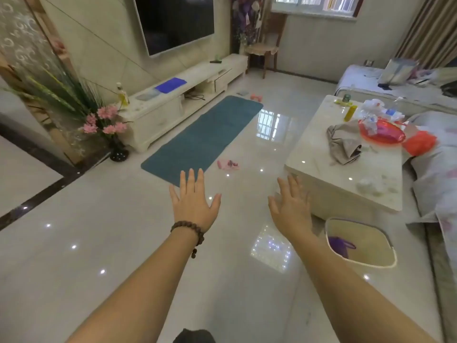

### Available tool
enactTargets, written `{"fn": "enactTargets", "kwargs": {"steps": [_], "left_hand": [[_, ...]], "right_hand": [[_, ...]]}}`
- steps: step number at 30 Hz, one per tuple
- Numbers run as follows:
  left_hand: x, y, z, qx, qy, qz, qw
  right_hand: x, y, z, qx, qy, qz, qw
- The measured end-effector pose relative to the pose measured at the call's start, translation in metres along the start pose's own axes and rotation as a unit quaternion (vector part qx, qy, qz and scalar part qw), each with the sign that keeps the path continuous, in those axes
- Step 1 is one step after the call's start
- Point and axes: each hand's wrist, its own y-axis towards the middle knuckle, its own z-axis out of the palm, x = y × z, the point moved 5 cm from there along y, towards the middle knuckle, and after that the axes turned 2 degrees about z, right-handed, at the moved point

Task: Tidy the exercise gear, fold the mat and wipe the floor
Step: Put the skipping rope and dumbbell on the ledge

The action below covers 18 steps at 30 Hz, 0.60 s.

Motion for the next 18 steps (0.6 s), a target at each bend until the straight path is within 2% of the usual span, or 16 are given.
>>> {"fn": "enactTargets", "kwargs": {"steps": [10,18], "left_hand": [[-0.005,0.039,0.077,0.086,-0.001,-0.024,0.996],[0.013,0.182,0.121,0.093,-0.006,-0.049,0.994]], "right_hand": [[-0.026,0.038,0.061,0.065,-0.028,0.018,0.997],[-0.019,0.168,0.131,0.109,-0.039,0.029,0.993]]}}
